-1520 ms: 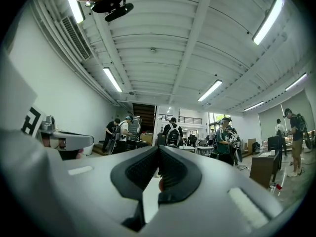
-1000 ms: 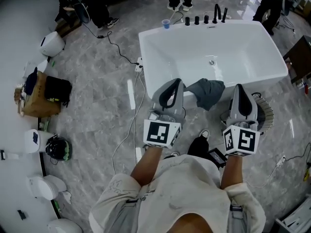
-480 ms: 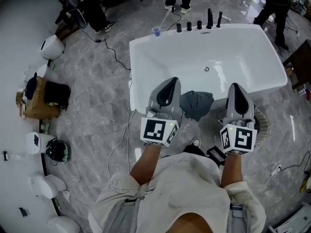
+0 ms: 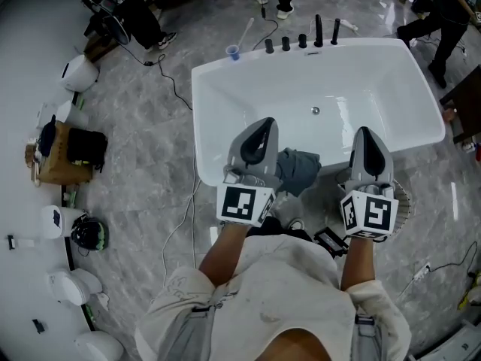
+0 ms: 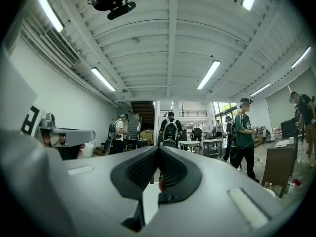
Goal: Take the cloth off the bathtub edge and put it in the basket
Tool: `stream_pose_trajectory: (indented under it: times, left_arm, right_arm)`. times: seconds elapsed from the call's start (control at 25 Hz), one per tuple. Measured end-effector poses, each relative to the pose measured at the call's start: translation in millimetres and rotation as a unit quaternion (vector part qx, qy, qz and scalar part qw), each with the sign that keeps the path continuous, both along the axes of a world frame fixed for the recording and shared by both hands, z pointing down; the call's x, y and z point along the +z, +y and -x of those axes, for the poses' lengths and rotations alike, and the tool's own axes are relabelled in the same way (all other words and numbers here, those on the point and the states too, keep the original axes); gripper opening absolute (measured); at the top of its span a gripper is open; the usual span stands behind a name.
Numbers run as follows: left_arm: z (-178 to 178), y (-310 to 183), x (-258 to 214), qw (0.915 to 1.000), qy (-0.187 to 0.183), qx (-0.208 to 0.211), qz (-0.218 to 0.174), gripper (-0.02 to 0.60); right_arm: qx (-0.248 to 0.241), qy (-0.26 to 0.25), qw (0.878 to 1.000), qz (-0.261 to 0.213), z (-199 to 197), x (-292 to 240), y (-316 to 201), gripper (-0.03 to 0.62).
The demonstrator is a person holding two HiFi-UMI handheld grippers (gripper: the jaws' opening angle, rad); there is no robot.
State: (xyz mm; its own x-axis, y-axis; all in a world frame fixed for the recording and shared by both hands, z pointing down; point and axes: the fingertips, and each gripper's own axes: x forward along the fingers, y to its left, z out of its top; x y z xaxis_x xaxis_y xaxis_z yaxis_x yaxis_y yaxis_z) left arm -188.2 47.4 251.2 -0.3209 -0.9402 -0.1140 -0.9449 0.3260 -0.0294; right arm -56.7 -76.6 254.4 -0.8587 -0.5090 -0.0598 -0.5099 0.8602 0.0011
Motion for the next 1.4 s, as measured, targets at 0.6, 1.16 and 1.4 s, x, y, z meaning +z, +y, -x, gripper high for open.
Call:
stream_pose_trajectory:
  times: [0.6,1.16,1.4]
  left_arm:
    - [83,-52,0,0.9998,-0.002,0.014,-0.011,-0.003]
    - [135,-70,51,0.9985,0.035,0.041,0.012,-0.003]
    - [141,-72,76,0.9973,0.027,0.065,0.019,-0.003]
  right_arm:
    - [0.023,0.02,1.0,-0.005,80,4,-42,0.002]
    - [0.027,0.067,0.997,0.027,139,56,-54,0.002]
    - [0.03,0.105,0.992,0.057,149,99,-50,0.003]
